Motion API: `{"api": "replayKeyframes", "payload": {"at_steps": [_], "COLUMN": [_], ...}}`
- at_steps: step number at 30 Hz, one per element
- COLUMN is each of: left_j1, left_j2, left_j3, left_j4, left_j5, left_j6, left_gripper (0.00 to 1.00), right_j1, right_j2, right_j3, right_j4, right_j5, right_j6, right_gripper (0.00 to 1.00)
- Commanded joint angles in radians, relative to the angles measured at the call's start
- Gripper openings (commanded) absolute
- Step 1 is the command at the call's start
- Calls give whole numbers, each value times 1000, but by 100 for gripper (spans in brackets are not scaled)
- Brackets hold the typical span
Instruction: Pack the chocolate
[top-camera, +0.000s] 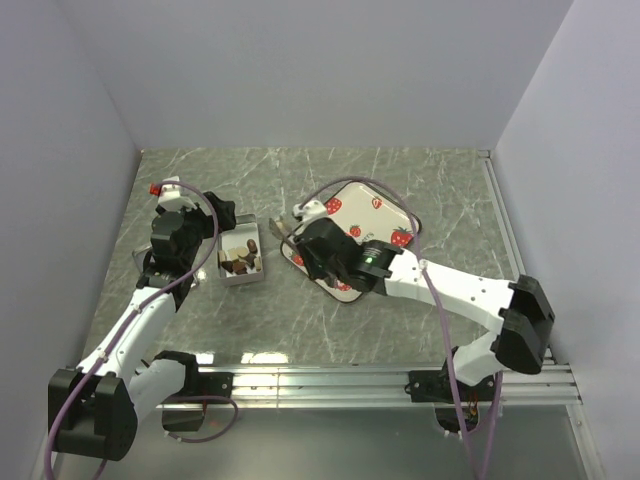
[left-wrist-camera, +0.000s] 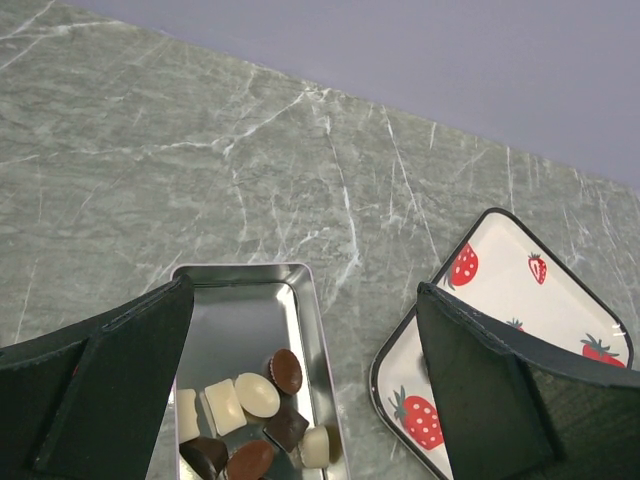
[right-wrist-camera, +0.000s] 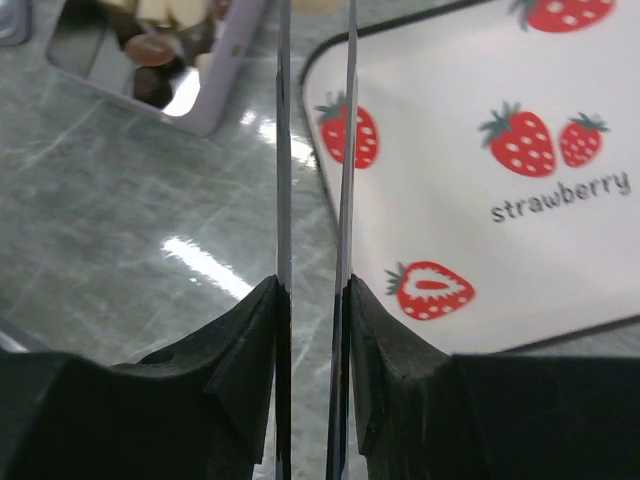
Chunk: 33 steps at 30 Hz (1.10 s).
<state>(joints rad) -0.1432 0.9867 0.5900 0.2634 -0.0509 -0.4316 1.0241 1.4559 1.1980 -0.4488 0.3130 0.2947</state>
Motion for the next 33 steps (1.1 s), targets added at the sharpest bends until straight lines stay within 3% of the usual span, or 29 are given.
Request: {"api": "replayKeyframes", "payload": {"at_steps": [1,15,22,33], "left_j1": [-6,-6,-6,-6], "left_j2": [-6,-6,-6,-8], "left_j3": [30,31,28,30], "left_j4": [30,23,23,25], "left_j5": [-1,-10,-12,-14], "left_j6": [2,4,2,4], "left_gripper": [99,99,100,99], "right_j1": [45,100,105,103], "right_j2": [64,262,271,287], "right_j3": [121,308,322,330], "right_j4": [22,-19,-19,-30], "right_j5": [-17,-86,-100,-104], "right_j6": [-51,-106,-111,-111], "right_gripper": [32,33,41,44]}}
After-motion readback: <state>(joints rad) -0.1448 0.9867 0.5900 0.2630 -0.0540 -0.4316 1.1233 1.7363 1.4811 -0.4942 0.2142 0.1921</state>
